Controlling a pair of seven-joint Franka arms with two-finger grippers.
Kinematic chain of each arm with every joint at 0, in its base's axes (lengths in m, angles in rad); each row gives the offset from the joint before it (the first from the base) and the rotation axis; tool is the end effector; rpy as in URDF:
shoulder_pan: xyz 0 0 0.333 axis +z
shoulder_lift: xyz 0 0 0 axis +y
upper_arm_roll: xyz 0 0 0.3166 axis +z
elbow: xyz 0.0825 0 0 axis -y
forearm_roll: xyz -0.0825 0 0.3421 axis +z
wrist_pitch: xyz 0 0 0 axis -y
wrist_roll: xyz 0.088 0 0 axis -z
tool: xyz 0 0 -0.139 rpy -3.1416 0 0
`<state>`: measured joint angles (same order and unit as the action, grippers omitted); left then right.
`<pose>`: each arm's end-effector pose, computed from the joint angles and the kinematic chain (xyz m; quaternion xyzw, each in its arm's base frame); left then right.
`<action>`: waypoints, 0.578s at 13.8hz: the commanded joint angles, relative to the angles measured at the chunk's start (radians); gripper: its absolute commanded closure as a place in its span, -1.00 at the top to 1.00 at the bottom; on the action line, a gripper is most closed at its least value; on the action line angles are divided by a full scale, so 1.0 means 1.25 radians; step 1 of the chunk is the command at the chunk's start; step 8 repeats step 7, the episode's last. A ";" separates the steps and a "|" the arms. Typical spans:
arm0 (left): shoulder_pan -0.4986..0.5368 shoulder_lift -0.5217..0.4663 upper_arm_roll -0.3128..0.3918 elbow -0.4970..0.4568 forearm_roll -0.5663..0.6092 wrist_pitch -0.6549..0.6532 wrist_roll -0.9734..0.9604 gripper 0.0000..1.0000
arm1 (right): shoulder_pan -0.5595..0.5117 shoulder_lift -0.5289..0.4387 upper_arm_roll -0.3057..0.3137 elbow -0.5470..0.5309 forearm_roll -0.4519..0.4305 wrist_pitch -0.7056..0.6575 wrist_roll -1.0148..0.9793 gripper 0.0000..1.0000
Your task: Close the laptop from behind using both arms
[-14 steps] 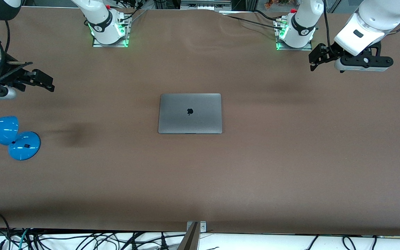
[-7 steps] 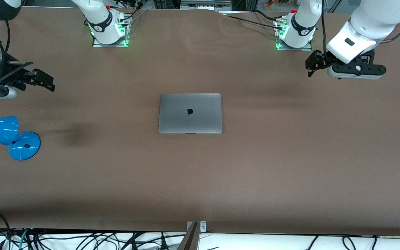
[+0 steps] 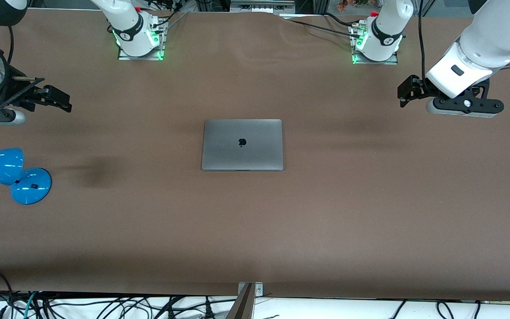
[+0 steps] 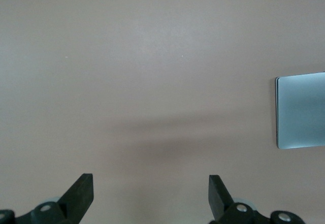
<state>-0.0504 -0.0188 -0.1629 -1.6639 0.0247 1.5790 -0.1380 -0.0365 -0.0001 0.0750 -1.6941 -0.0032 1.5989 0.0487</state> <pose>0.4917 -0.1037 0.5634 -0.9986 0.0381 0.0302 0.0194 0.5062 0.0191 0.5427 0.9989 -0.0050 -0.0474 0.0037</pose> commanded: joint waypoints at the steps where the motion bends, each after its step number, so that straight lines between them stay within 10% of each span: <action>1: 0.018 0.004 -0.012 0.014 0.017 -0.021 0.020 1.00 | -0.004 -0.027 0.001 -0.016 -0.011 -0.008 0.011 1.00; 8: 0.021 0.003 -0.010 0.014 0.015 -0.023 0.011 1.00 | -0.004 -0.027 -0.005 -0.017 -0.023 -0.010 0.011 1.00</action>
